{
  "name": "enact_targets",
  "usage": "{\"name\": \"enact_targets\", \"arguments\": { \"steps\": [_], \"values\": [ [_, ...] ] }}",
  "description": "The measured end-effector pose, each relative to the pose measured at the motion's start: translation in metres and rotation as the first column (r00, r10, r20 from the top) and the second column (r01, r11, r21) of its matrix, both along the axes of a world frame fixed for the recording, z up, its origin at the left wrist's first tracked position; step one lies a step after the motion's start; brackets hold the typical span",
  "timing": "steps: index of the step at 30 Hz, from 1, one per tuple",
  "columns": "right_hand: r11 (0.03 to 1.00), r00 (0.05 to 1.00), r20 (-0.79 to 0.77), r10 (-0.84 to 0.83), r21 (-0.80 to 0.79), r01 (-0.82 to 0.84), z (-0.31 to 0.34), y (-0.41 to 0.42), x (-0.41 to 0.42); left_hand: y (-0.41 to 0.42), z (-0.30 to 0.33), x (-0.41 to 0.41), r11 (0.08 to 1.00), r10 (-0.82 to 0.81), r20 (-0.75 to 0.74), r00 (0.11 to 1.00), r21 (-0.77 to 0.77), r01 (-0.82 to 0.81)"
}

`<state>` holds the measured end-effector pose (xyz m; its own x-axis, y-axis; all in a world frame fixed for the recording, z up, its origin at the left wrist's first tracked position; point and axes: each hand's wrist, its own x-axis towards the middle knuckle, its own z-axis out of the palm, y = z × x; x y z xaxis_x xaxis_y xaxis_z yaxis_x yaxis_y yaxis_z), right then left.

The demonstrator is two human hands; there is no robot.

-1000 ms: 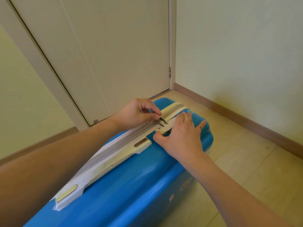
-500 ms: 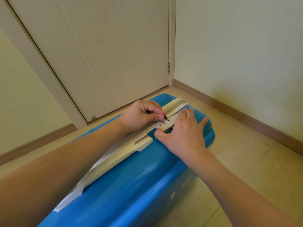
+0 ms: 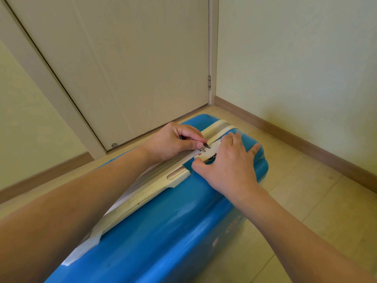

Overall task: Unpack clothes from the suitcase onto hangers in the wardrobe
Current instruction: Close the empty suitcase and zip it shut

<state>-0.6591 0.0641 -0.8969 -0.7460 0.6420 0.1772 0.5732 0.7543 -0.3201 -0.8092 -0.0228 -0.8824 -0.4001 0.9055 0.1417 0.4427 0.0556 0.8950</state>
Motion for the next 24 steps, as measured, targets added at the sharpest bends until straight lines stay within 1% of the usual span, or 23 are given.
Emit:
{"name": "enact_targets", "arguments": {
  "steps": [8,13,24],
  "values": [
    [1.0,1.0,0.017,-0.004,-0.013,0.004,0.0024,-0.0012,0.0035,0.0049,-0.0028,0.0,0.997,-0.019,-0.01,1.0,-0.074,0.019],
    [1.0,0.999,0.039,-0.001,-0.014,0.002,0.0036,-0.0013,0.0045,0.0048,-0.0056,0.0026,0.998,-0.011,-0.011,1.0,-0.059,0.011],
    [1.0,1.0,0.028,0.011,-0.017,-0.01,0.0023,-0.0022,0.0074,0.0031,-0.0023,0.0062,0.997,-0.005,-0.027,1.0,-0.073,0.003]
  ]
}}
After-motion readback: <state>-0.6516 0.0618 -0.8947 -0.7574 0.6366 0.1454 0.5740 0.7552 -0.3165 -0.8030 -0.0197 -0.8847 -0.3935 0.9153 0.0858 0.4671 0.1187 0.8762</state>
